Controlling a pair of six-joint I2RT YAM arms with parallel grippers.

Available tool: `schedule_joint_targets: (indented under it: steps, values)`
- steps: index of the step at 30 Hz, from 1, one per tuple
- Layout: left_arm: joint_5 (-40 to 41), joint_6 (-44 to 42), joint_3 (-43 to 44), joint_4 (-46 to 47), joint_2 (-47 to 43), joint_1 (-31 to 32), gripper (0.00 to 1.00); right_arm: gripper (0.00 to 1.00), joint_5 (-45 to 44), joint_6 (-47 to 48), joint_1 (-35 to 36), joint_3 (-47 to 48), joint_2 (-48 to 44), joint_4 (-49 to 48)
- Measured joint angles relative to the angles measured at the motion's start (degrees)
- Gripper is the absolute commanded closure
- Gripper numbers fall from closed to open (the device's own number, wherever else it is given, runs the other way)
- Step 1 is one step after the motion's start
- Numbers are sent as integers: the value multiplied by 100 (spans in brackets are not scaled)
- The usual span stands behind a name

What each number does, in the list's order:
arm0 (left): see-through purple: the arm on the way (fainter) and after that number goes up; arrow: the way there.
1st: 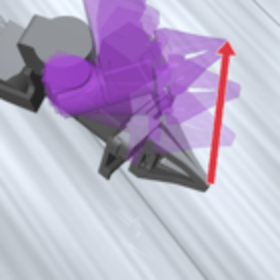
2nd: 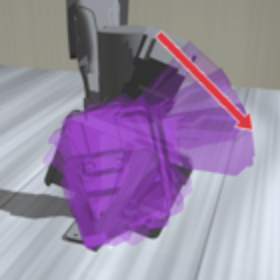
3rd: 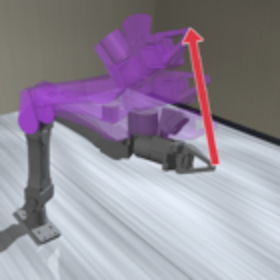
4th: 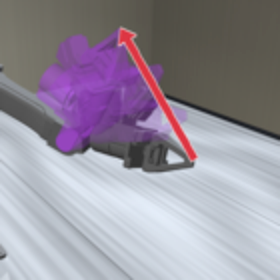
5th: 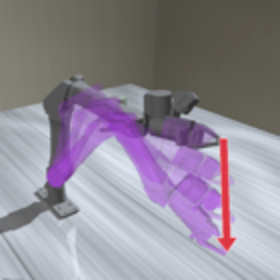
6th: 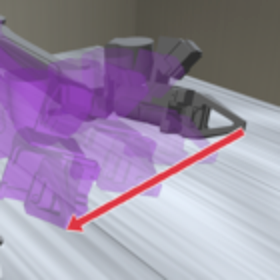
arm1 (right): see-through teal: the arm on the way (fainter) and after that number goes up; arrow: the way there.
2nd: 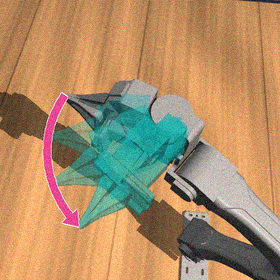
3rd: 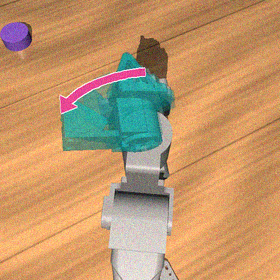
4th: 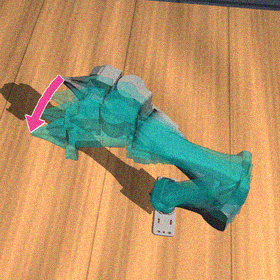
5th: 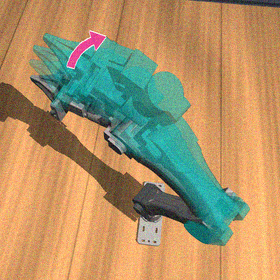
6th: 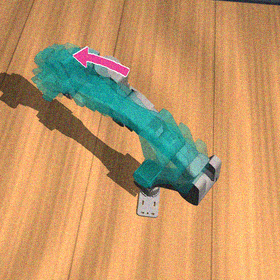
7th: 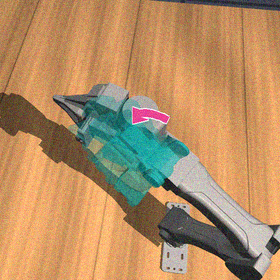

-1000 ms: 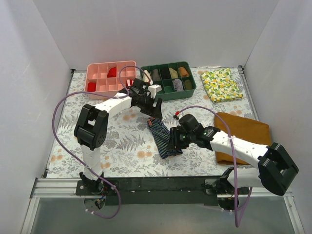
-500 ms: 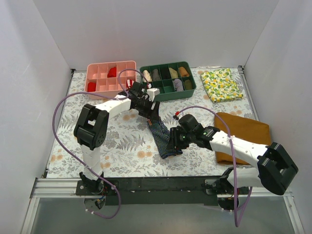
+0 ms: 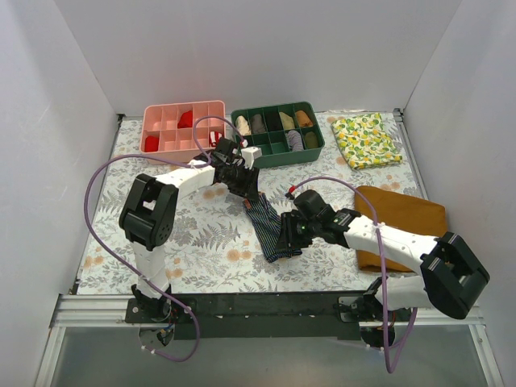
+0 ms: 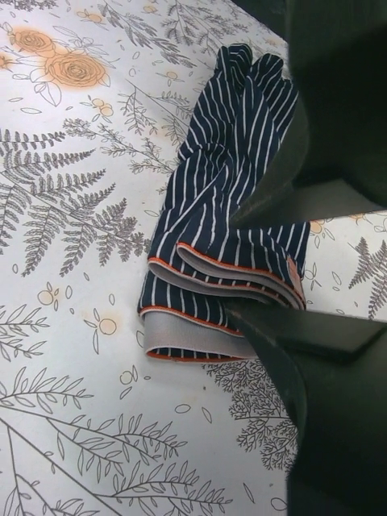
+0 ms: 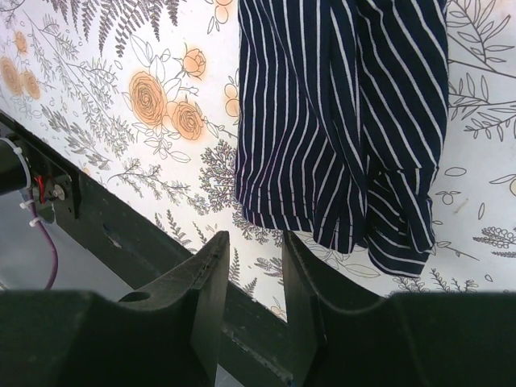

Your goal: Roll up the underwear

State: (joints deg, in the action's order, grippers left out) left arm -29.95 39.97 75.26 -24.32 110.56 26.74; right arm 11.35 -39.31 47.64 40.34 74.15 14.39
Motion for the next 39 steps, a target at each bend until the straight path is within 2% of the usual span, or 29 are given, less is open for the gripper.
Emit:
schedule_joint_targets:
  steps: [2, 5, 11, 20, 29, 39]
  values:
    - [26, 20, 0, 35, -7, 0, 74, 60, 0, 0, 0, 0, 17, 2]
    - [48, 48, 0, 48, -7, 0, 80, 60, -2, -2, 0, -2, 26, 2]
    - [66, 94, 11, 48, -7, 0, 100, 61, -52, 0, 0, -68, 26, 4]
    - [136, 136, 138, 39, 0, 0, 100, 63, -293, 28, 0, -214, 81, 20]
    - [146, 142, 293, 39, 70, 0, 100, 70, -566, 31, 0, -341, 227, -153]
    - [144, 142, 293, 39, 72, 0, 100, 71, -758, 31, 2, -345, 2, -400]
